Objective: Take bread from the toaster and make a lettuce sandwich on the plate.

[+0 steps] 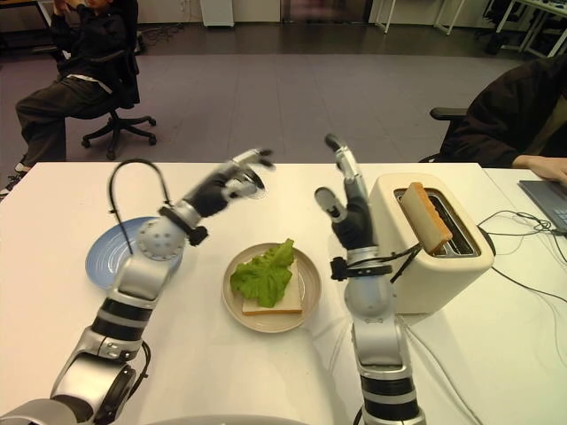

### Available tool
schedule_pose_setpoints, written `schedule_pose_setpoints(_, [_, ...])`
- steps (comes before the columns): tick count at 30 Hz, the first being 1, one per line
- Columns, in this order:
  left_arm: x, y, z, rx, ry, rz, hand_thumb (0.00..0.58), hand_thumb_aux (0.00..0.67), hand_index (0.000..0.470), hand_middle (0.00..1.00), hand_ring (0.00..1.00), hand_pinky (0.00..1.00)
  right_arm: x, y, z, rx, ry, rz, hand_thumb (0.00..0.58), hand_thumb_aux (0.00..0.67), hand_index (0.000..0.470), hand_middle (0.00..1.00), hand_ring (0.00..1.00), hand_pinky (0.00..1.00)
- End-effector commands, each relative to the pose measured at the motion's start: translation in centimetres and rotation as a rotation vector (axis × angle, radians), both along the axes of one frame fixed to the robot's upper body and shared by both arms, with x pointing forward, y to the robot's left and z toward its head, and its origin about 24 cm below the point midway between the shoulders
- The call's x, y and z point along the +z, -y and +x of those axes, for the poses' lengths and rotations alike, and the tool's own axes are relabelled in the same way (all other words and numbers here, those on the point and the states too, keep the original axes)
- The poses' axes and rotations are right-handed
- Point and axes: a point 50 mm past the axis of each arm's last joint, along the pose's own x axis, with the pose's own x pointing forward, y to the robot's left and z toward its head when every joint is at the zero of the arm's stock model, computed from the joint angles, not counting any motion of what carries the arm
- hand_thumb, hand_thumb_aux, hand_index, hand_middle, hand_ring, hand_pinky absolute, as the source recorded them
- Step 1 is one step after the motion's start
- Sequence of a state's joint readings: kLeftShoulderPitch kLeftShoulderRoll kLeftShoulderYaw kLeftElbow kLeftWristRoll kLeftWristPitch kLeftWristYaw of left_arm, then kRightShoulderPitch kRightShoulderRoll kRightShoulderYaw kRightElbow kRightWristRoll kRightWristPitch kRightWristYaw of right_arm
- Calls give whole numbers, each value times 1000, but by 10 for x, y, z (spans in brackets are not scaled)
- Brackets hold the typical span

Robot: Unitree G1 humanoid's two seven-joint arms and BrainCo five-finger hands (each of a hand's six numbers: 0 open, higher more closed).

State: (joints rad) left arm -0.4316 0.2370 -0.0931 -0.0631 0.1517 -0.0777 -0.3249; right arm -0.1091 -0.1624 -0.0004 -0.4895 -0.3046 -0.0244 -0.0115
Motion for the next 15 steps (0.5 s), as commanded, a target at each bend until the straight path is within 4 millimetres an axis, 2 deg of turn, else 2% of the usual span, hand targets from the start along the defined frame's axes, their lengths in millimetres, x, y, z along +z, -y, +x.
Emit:
schedule_pose_setpoints(1, [-18,-46,-25,115,-72,-194,0,0,0,0,0,0,32,38,-8,-106,78,-41,0,0,0,0,0,0])
schedule_pose_setpoints(5, [-37,-68,-52,207,-120,-301,0,0,0,0,0,0,46,83,-12,-258,37,-162,0,0,0,0,0,0])
schedule_pose_setpoints(9, [-55,-83,-65,290,-166,-358,0,0,0,0,0,0,37,131,-6,-433,-150,-320,0,0,0,0,0,0])
schedule_pose_setpoints(11, [-58,-86,-66,311,-170,-373,0,0,0,0,0,0,27,143,-4,-477,-251,-408,0,0,0,0,0,0])
schedule_pose_setpoints(15, [-58,-88,-68,322,-163,-388,0,0,0,0,0,0,5,149,-4,-466,-433,-560,0,0,0,0,0,0])
